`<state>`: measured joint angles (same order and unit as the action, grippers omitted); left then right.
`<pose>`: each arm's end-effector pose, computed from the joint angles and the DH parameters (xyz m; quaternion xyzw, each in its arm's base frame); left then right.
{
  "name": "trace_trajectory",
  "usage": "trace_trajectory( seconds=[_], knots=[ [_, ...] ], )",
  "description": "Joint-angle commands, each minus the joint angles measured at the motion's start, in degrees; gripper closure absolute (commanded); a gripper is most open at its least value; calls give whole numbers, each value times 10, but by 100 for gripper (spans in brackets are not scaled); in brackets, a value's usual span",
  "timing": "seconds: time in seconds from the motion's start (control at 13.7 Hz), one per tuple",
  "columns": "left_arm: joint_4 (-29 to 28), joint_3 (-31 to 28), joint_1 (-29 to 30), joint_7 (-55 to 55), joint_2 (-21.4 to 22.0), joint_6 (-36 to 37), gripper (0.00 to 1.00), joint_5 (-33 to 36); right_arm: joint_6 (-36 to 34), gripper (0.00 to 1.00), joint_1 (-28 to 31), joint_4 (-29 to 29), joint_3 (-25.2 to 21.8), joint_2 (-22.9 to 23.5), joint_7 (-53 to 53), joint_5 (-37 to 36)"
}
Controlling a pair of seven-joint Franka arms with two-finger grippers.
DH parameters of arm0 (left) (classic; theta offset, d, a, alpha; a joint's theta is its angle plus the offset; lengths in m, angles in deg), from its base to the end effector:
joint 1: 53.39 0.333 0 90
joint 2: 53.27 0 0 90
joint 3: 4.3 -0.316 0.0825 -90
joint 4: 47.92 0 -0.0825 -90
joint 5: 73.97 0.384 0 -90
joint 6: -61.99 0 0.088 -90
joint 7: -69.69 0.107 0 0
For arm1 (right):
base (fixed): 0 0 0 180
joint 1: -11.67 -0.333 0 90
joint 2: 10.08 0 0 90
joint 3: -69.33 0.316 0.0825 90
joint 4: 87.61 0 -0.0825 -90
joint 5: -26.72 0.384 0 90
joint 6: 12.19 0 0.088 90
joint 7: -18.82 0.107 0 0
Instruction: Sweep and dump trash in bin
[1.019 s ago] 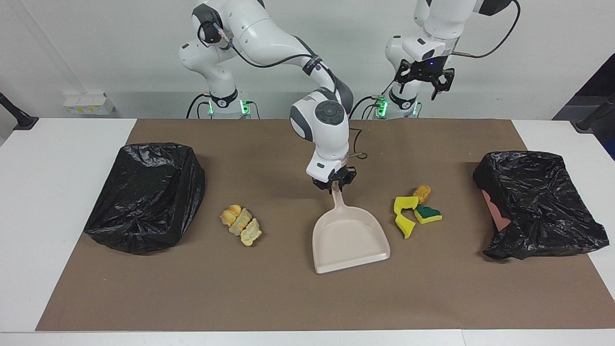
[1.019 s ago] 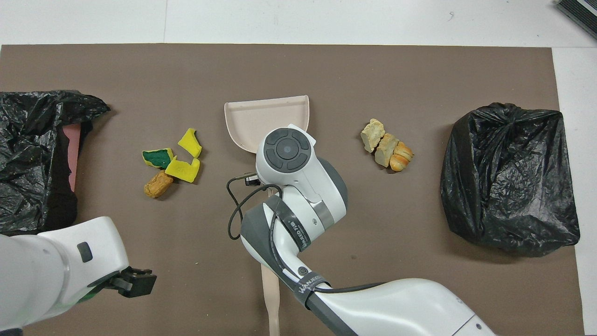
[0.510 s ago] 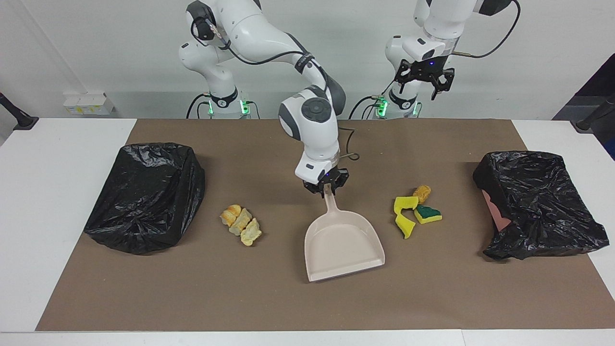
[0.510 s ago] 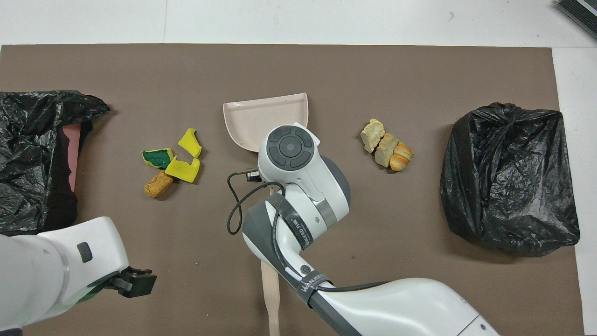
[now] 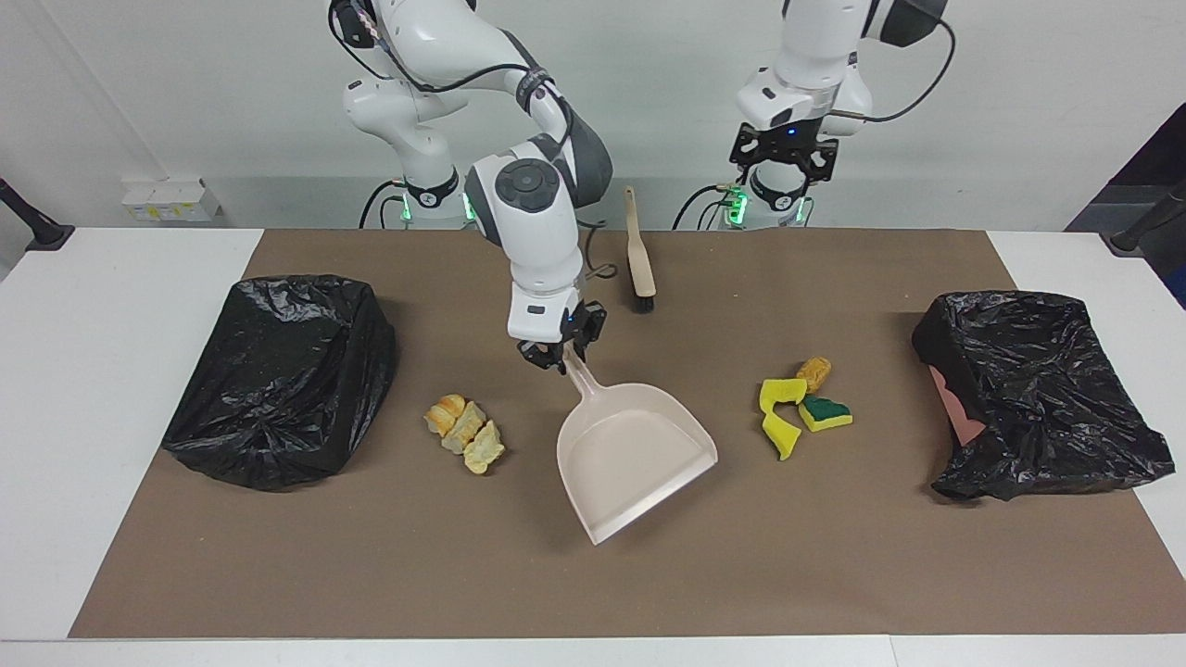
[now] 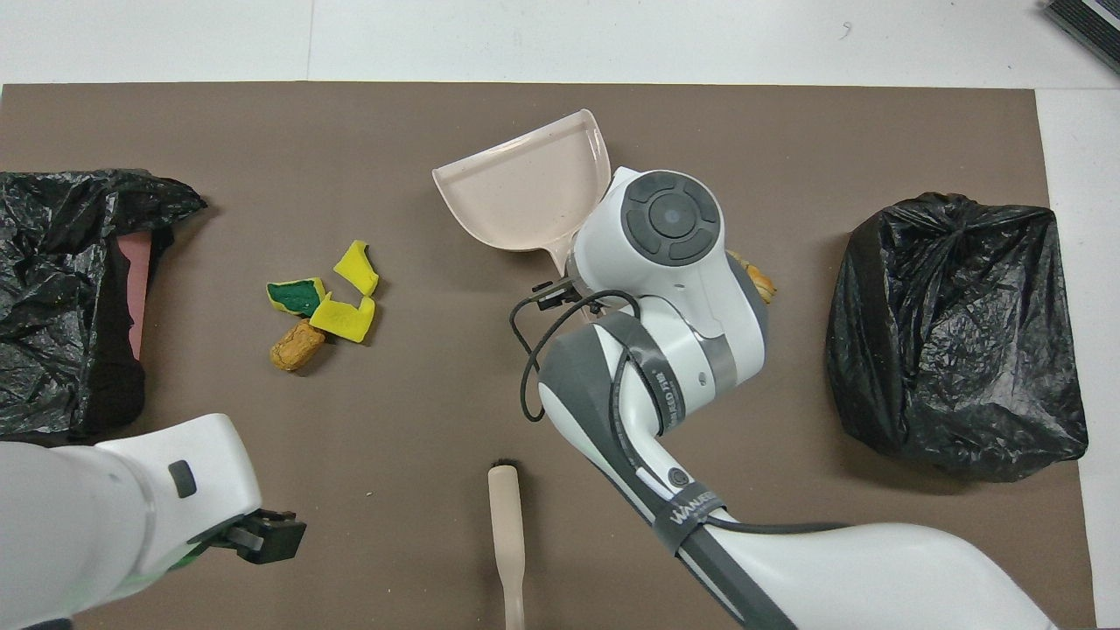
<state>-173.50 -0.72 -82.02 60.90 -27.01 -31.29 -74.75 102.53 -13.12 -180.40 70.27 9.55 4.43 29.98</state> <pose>0.3383 -0.2190 0.5560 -0.9787 0.1981 0.0473 0.0250 0.5959 0.2897 0.4295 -0.9428 -0.3316 -0.0171 0.0307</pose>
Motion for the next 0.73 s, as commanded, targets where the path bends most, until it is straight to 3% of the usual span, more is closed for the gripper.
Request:
trace_trajectory(
  seconds=[0.0, 0.15, 0.36, 0.66],
  knots=[
    [-48, -8, -60, -61, 17, -49, 0, -20, -3, 100, 31, -19, 6, -11, -152, -26],
    [-62, -8, -89, -86, 16, -66, 0, -40, -21, 100, 57, -20, 6, -9, -271, -30],
    [-84, -7, -120, -123, 12, -97, 0, -51, -26, 100, 76, -30, 6, -10, -366, -32],
    [-124, -7, -218, -212, -59, -199, 0, -51, -25, 100, 76, -44, 6, -4, -425, -74]
  ],
)
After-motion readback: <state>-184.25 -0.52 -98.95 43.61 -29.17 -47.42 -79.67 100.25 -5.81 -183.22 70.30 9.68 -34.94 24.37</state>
